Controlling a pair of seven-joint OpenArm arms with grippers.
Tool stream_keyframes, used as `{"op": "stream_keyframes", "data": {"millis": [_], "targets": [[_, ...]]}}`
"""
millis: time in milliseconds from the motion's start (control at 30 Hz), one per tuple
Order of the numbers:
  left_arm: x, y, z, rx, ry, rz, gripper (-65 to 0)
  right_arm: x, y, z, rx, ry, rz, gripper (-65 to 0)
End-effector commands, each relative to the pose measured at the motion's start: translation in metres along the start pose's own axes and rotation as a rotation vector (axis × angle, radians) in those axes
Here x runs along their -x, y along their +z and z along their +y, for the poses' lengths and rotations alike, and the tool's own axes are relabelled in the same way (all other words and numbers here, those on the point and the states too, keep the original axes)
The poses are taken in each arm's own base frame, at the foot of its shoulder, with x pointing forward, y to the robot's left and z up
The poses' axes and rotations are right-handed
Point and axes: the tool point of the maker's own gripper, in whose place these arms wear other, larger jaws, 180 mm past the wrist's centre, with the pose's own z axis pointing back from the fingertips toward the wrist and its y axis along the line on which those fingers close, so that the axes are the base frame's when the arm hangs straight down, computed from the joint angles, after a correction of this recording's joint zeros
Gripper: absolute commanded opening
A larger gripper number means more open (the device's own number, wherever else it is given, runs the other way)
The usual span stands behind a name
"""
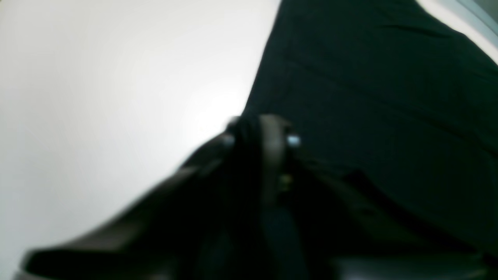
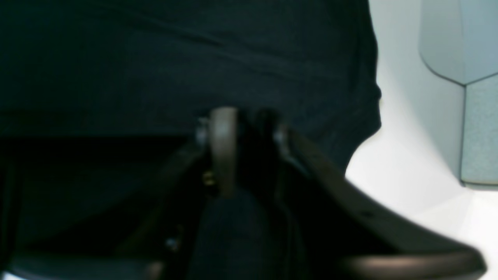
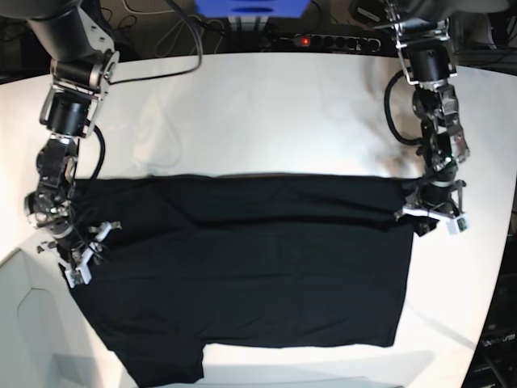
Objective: Fold the T-shirt properly
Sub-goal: 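Drag the held shoulder edge across the shirt toward the hem, then pull the held edge back toward the arms, flattening the shirt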
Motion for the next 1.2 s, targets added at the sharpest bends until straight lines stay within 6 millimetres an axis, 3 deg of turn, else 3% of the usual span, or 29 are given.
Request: {"op": "stream_keyframes", "data": {"millis": [0,133,200,267,633,867,1033,1100,1167], "targets": [[-0.022,-0.001,0.001,0.004,-0.005,-0.058,-43.5,-0.025,0.006,-0.014,0.029,0.007,-0.068,-41.5],[-0.028,0.001,0.003,0.006,-0.022,-0.068,-24.3,-0.021,0.010,-0.016,0.038,0.002,-0.070,-32.0],[-0.029,0.004,0.003,0.010,-0.034,-0.073,-16.6,-0.021,0.018,-0.021,0.062,-0.003,-0.087,-31.4],[-0.021,0.012,0.005,0.011,-0.044,-0.064,-12.9,-0.027,0.023,-0.019,0.068,0.003,-0.112,-31.4],[0.047,0.034,0.023,-0.017,-0.049,0.068,-12.8,-0.008,0.054,0.010,0.077,0.063,-0.132,-31.4],[0.057,0.035,0.016,-0.009,-0.026,0.088,-12.8,0.005,0.068,0.015,0.084,0.091,-0.121,-31.4],[0.063,0.035,0.010,-0.002,-0.010,0.094,-13.2,0.021,0.077,-0.010,0.146,0.035,-0.098,-31.0],[0.063,0.035,0.010,-0.002,-0.010,0.094,-19.7,0.026,0.082,-0.023,0.177,0.014,-0.095,-31.0],[0.062,0.035,0.010,-0.002,-0.009,0.093,-34.7,0.035,0.084,-0.033,0.198,-0.011,-0.078,-31.0]]}}
